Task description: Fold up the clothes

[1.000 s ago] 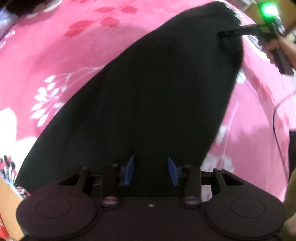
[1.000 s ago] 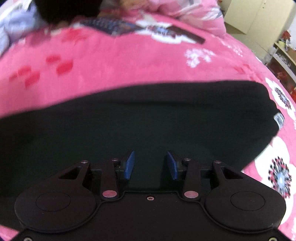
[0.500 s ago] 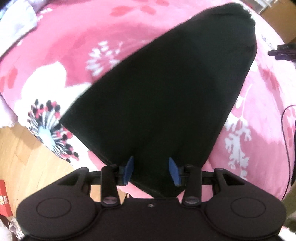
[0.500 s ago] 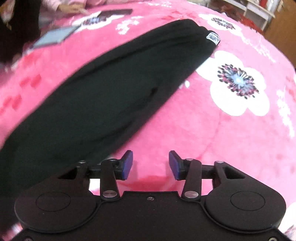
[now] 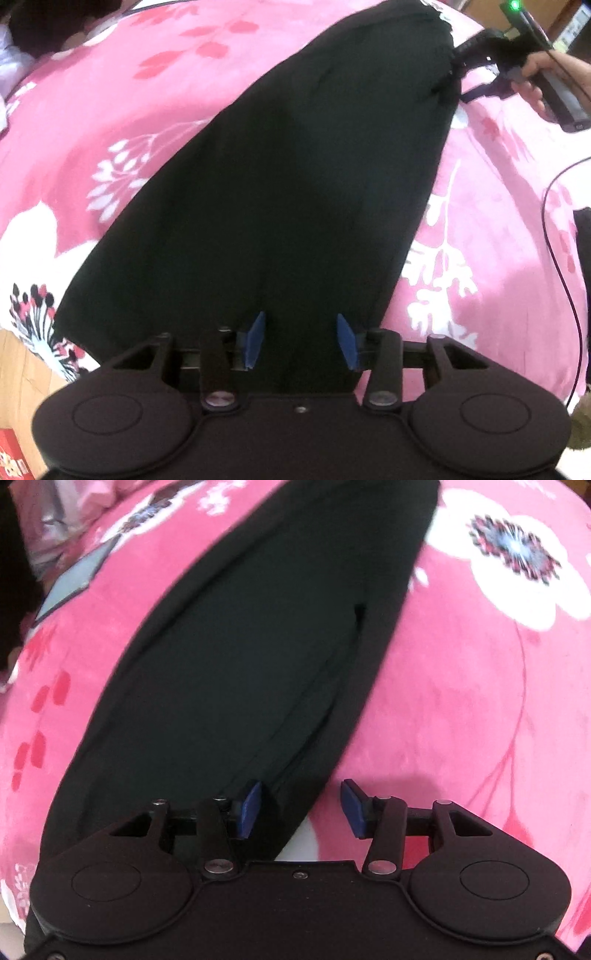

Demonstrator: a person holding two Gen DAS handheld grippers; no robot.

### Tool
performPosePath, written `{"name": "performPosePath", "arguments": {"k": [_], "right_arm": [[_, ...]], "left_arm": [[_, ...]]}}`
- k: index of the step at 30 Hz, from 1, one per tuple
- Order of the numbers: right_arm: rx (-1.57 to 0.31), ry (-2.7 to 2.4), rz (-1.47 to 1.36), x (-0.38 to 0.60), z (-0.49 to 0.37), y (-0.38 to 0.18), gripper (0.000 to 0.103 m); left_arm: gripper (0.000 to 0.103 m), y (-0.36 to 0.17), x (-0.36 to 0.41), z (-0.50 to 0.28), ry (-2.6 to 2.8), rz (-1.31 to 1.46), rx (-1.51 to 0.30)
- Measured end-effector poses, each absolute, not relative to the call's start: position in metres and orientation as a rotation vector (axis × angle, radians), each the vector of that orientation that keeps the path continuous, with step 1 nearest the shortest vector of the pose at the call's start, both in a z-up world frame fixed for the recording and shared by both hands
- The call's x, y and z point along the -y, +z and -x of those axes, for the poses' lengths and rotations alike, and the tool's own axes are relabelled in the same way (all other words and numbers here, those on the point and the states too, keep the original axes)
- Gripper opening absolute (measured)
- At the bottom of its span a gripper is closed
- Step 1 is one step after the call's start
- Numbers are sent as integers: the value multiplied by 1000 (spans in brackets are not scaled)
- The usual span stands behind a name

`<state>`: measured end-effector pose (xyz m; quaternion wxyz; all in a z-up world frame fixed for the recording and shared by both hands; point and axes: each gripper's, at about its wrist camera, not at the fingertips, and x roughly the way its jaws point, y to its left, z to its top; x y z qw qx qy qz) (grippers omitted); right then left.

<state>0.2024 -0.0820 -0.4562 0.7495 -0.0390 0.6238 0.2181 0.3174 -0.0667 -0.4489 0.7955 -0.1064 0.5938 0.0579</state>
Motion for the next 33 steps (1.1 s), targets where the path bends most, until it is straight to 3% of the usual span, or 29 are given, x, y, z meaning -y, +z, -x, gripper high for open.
{"name": "performPosePath", "arguments": {"k": [6,10,16,23,30,33], "right_arm": [[-1361,447,53,83,-201,-451,39],[-1327,430,72,91,-197,-443,39],[-1238,619,191,69,-169,-427,39],[-1215,720,468,52,-135,-451,39],[-1356,532,403,125,-118,-433,39],[-1355,513,304,146,-101,-409,45]], "left_arm": [[21,-447,63,-312,118,223,-1272],[17,-448,58,-310,136,267,-1275],[17,-448,58,-303,141,297,-1288],[20,-430,57,-300,123,289,-1321],[30,-382,37,-299,174,222,-1341],[30,-372,23,-306,189,157,-1359]]}}
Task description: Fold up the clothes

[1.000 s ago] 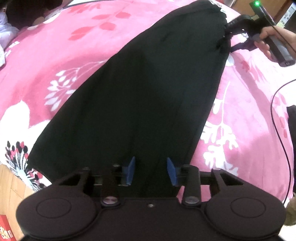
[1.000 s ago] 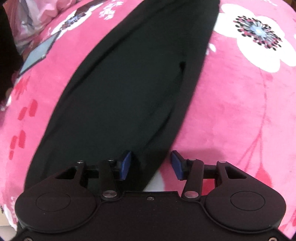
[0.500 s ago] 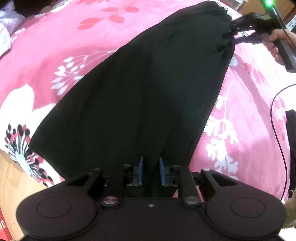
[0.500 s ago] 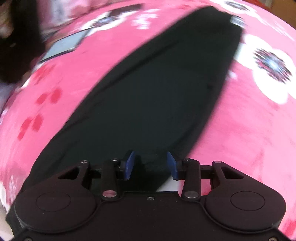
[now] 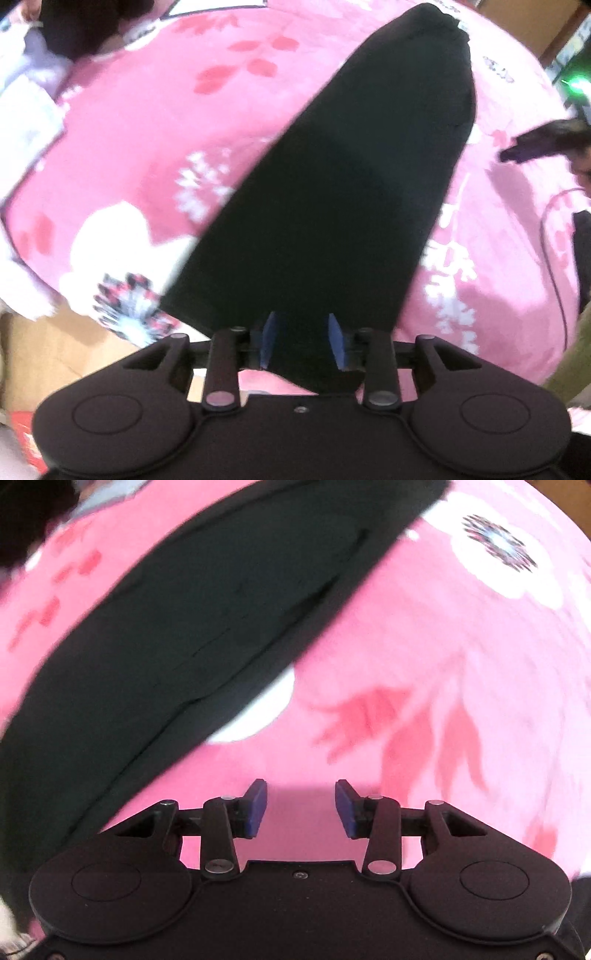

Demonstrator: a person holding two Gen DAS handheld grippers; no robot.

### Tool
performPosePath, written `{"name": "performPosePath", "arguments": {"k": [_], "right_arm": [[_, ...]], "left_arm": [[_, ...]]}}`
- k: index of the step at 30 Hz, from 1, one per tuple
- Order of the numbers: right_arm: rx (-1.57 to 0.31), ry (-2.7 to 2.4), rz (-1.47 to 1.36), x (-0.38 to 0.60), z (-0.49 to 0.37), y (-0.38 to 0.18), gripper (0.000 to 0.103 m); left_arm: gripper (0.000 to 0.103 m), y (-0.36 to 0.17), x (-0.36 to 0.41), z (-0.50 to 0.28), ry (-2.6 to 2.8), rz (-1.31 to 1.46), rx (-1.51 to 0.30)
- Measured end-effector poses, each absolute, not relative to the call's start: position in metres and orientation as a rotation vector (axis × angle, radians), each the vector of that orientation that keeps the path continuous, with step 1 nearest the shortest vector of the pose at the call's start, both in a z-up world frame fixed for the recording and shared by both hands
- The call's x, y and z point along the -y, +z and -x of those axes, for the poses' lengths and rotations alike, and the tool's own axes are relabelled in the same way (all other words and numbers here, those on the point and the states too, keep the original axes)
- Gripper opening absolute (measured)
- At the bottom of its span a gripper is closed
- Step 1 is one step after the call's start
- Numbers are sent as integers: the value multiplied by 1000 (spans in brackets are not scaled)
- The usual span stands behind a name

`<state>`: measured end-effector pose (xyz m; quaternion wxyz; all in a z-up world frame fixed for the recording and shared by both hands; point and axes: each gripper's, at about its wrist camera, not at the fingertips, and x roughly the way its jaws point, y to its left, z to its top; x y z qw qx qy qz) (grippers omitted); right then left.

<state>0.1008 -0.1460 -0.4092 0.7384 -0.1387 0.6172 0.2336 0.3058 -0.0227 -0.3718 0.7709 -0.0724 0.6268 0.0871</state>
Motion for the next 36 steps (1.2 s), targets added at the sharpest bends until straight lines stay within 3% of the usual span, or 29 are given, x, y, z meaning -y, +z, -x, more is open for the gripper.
{"name": "performPosePath", "arguments": {"k": [11,19,25,36], "right_arm": [[-1266,408,82,149,30,-328,53],[-1248,214,-139,137,181,-278,64],[-1297,246,-321,92,215,-315,65],[-1321,269,-388,64,211,-402,65]], "left_arm": [[31,-379,-40,-348,98,142,-1365],[47,-347,-74,-354,-128,85,-1337],[51,-359,-84,-365,-186,62,-1371],[51,-422,-72,-369,-285,28,-1471]]}}
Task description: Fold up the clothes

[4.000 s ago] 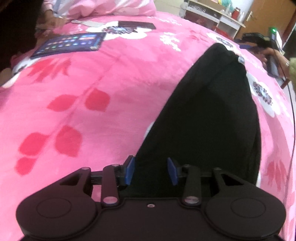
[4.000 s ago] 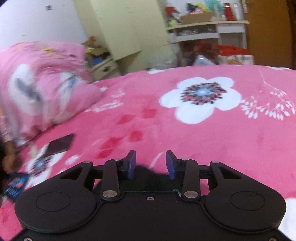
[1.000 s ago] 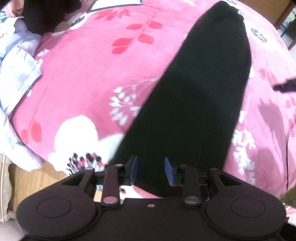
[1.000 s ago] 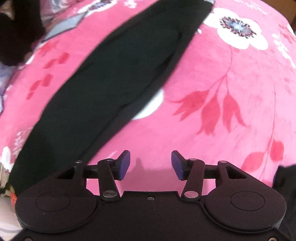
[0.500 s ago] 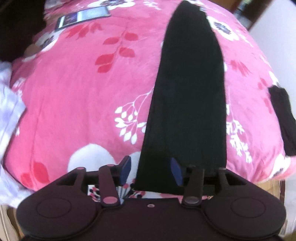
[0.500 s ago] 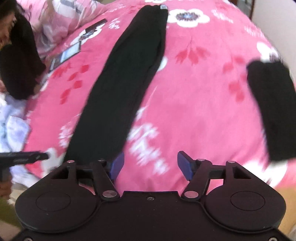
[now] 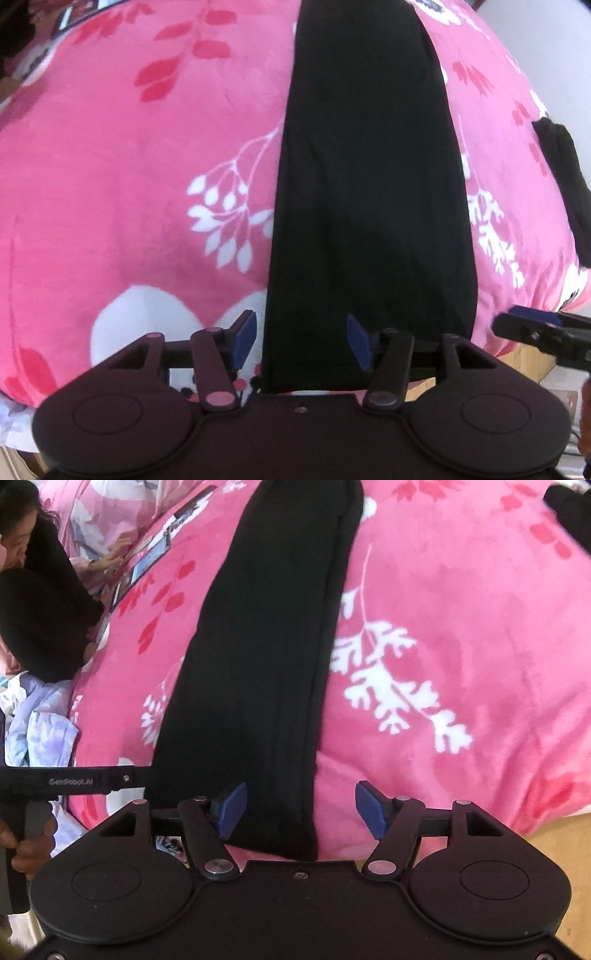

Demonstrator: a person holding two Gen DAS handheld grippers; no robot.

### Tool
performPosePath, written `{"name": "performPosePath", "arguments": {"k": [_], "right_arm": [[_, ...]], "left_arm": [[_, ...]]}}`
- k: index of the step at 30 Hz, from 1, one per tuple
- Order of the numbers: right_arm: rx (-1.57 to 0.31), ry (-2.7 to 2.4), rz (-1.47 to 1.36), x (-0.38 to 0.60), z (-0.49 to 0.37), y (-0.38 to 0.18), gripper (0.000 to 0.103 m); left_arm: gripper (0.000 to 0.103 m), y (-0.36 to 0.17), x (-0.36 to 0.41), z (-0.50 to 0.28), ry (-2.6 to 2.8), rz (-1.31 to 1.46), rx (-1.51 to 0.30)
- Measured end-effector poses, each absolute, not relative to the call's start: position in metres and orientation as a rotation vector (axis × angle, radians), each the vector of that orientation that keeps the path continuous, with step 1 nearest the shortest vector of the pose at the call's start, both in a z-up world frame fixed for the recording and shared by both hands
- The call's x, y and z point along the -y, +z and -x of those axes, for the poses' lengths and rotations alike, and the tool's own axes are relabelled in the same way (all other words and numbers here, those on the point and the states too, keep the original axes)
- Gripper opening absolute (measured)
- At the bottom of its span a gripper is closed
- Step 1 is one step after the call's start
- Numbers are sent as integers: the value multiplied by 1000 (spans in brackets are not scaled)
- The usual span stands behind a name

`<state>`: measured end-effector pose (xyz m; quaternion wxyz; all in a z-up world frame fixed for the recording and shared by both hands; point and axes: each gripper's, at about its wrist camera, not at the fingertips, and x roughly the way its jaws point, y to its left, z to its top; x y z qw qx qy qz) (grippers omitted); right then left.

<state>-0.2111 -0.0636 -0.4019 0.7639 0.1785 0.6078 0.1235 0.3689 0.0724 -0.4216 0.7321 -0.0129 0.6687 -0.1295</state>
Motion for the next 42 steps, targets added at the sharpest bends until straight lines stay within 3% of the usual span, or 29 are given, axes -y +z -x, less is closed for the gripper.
{"name": "performPosePath", "arguments": {"k": [14,34,42], "right_arm": [[-1342,373,-352,40,236,-426,64],[-1397,395,-534,47,235,-447,58],[-1430,476,-466,50,227,-440,18]], "left_arm": [[53,-441,-73,-347,-369,-33,-1465],[53,-442,-100,-313,-384,35,-1465],[53,-439,-108,-298,-380,47,-1463]]}}
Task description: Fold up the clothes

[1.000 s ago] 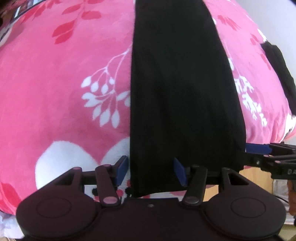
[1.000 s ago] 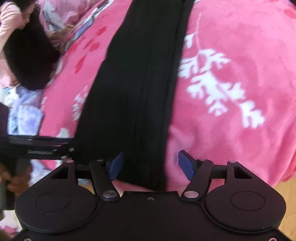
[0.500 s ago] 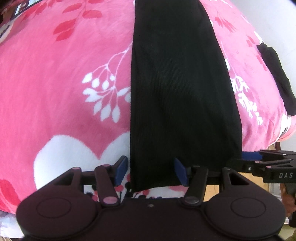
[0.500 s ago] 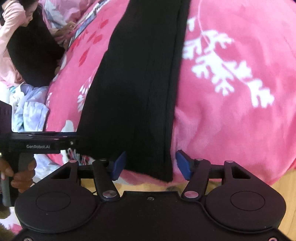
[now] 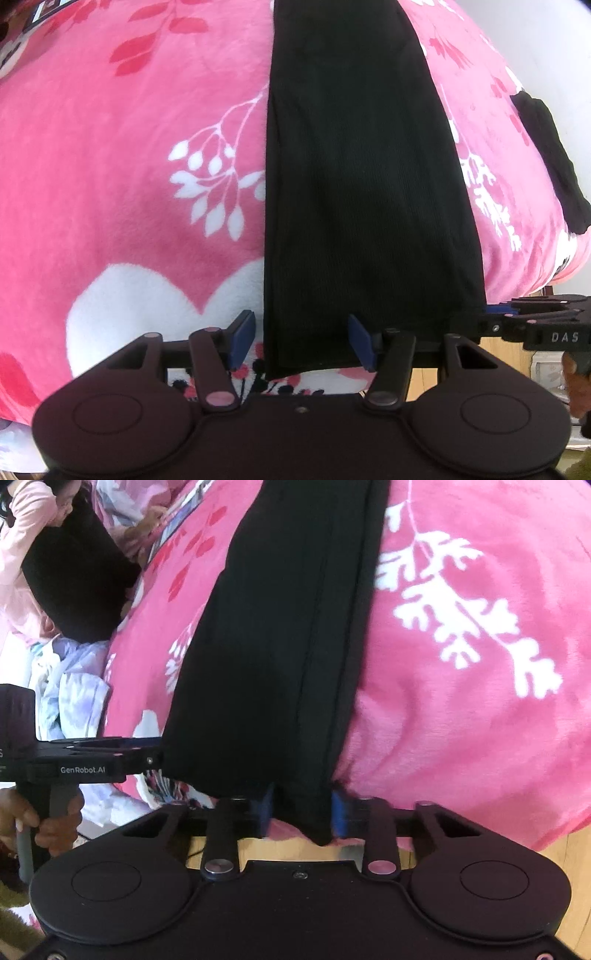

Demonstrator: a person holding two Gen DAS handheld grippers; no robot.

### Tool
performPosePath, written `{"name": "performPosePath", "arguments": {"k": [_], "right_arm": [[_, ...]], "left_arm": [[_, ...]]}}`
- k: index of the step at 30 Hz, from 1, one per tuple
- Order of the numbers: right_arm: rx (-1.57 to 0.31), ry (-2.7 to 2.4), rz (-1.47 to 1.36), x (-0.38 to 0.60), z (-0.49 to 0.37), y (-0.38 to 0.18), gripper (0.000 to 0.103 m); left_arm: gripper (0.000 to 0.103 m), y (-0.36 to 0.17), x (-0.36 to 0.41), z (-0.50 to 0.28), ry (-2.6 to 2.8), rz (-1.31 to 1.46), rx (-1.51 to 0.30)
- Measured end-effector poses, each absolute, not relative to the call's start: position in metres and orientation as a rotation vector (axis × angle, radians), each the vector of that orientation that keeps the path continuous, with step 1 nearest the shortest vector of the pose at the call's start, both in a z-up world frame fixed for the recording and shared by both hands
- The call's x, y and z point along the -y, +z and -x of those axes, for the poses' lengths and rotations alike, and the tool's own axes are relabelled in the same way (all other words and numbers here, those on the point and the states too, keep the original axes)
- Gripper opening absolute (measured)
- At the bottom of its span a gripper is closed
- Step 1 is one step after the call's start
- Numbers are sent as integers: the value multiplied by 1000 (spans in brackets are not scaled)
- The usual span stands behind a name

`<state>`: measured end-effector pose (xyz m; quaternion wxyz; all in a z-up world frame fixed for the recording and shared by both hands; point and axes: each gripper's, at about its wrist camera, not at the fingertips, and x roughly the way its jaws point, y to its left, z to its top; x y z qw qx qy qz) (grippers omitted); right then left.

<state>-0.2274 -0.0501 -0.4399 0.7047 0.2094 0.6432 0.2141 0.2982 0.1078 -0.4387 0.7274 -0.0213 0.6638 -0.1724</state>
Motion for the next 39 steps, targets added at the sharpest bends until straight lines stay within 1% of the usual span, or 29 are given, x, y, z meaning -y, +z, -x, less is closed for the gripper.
{"name": "performPosePath", "arguments": {"k": [1,5,9,14,18,20,22,24,25,26,27,31,36,39], "right_arm": [[-1436,483,-449,52,226,-437,17],[-1467,505,-418,50,229,-432,16],[-1508,483,-385,45,237,-444,16],[-1490,452,-388,45,239,-453,16],[-1459,501,-465,50,238,-448,16],[-1444,538,-486,53,236,-445,13],[-1461,532,-484,56,233,-446,13],[-1479,531,-515,60,232,-449,16],[-1485,524,-529,63,231,-449,22],[-1488,517,-531,65,231,-449,37],[-1490,507,-533,67,230,-449,42],[-1492,521,-628,76,225,-456,50],[-1500,569,-699,77,219,-462,52],[-1481,588,-731,83,221,-456,59]], "left_arm": [[53,-438,-108,-297,-379,49,-1463],[53,-437,-111,-289,-374,54,-1464],[53,-437,-115,-274,-369,54,-1464],[53,-438,-113,-258,-366,46,-1466],[53,-437,-117,-243,-368,47,-1462],[53,-438,-116,-236,-367,45,-1460],[53,-438,-116,-230,-366,44,-1457],[53,-439,-117,-227,-365,46,-1457],[53,-438,-117,-226,-364,47,-1458],[54,-438,-117,-225,-364,47,-1458],[54,-438,-117,-224,-364,47,-1458],[54,-439,-118,-221,-364,44,-1459],[55,-440,-118,-212,-356,43,-1457],[56,-440,-118,-207,-354,42,-1454]]}}
